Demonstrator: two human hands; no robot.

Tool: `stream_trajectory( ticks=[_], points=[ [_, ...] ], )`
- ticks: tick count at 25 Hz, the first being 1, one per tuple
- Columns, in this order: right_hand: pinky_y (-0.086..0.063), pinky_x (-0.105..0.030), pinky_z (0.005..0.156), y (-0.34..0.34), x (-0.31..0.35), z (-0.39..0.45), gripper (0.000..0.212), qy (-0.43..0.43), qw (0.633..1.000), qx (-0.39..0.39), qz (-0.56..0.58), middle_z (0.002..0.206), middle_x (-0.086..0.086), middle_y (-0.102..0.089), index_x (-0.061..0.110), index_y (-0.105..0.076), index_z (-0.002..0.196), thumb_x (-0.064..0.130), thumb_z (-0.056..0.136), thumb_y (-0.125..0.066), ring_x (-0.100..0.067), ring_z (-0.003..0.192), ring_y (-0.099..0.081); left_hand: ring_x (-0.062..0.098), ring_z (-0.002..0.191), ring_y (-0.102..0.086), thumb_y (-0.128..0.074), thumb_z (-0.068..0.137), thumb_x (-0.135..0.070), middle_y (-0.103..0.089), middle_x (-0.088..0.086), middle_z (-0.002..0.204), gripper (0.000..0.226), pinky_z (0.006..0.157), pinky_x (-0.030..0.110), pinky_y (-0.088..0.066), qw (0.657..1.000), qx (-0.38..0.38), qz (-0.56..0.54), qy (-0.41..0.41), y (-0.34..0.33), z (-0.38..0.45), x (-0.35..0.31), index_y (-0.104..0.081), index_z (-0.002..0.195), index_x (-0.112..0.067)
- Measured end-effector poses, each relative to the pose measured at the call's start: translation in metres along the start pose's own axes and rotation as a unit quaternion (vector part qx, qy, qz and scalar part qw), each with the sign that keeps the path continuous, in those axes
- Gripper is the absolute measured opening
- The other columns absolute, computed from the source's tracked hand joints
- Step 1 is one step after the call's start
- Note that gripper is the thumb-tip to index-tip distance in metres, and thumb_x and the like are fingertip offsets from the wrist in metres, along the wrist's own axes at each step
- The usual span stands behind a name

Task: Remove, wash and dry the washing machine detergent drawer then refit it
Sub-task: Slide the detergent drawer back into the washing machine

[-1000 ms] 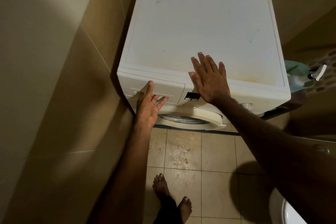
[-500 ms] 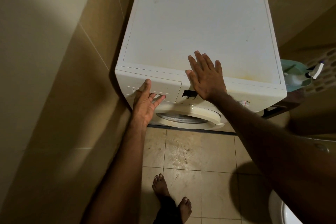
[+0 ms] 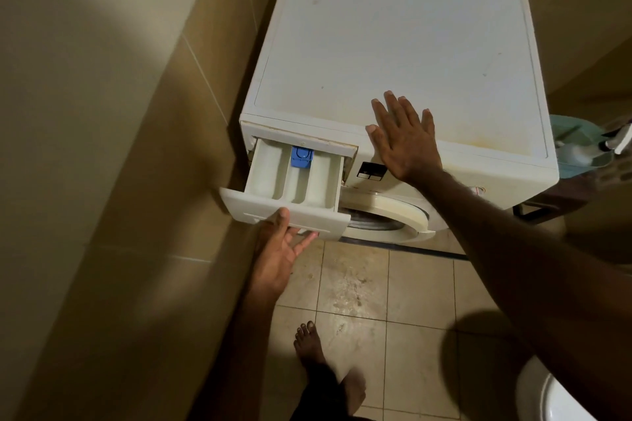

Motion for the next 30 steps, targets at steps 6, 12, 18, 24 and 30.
stream_trajectory(
  ticks=[6, 12, 18, 24, 30],
  points=[
    [-0.004, -0.059, 0.126, 0.001, 0.002, -0.002, 0.063, 0.001, 1.0, 0.005, 0.005, 0.174, -0.001, -0.005, 0.028, -0.013, 0.165, 0.055, 0.108, -0.015, -0.024, 0.16, -0.002, 0.034, 0.131, -0.063, -0.097, 0.063, -0.048, -0.064, 0.014, 0.143, 0.099, 0.101, 0.06, -0.054, 0.999, 0.025, 0.023, -0.014, 0.004, -0.012, -0.003, -0.049, 0.143, -0.018],
    [-0.005, -0.059, 0.126, -0.002, 0.0, -0.001, 0.062, -0.002, 1.0, -0.003, -0.004, 0.174, -0.001, -0.005, 0.028, -0.012, 0.165, 0.055, 0.109, -0.014, -0.024, 0.16, -0.002, 0.035, 0.131, -0.062, -0.1, 0.056, -0.047, -0.063, 0.015, 0.144, 0.11, 0.098, 0.058, -0.057, 1.0, 0.02, 0.006, -0.009, -0.003, -0.005, -0.003, -0.045, 0.147, -0.016],
    [-0.006, -0.059, 0.126, -0.003, -0.001, 0.0, 0.063, -0.006, 1.0, -0.009, -0.01, 0.174, 0.0, -0.004, 0.03, -0.011, 0.165, 0.057, 0.108, -0.012, -0.023, 0.16, -0.002, 0.034, 0.128, -0.064, -0.074, 0.082, -0.03, -0.06, 0.018, 0.145, 0.068, 0.095, 0.057, -0.059, 1.0, 0.016, 0.006, -0.016, -0.036, 0.038, -0.026, -0.047, 0.144, -0.017],
    [-0.008, -0.058, 0.126, -0.003, -0.001, 0.0, 0.062, -0.011, 1.0, -0.013, -0.01, 0.174, 0.002, -0.004, 0.03, -0.012, 0.165, 0.056, 0.108, -0.01, -0.022, 0.16, -0.003, 0.028, 0.122, -0.061, -0.074, 0.081, -0.037, -0.06, 0.008, 0.137, 0.063, 0.098, 0.055, -0.058, 0.998, 0.022, 0.046, -0.022, -0.077, 0.089, -0.048, -0.053, 0.138, -0.019],
    [-0.008, -0.058, 0.127, -0.006, -0.001, 0.001, 0.062, -0.011, 1.0, -0.015, -0.018, 0.174, 0.002, -0.005, 0.031, -0.012, 0.165, 0.056, 0.108, -0.011, -0.021, 0.16, -0.003, 0.036, 0.139, -0.043, -0.078, 0.078, -0.04, -0.05, 0.009, 0.149, 0.054, 0.101, 0.055, -0.056, 0.999, 0.002, 0.042, -0.014, -0.072, 0.097, -0.044, -0.059, 0.126, -0.024]
  ],
)
Point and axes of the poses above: each hand's wrist, its own z-axis towards the middle knuckle, its own y-axis out of the back of the hand, x = y × z, the point moved 7 cm from there along z, towards the middle knuckle
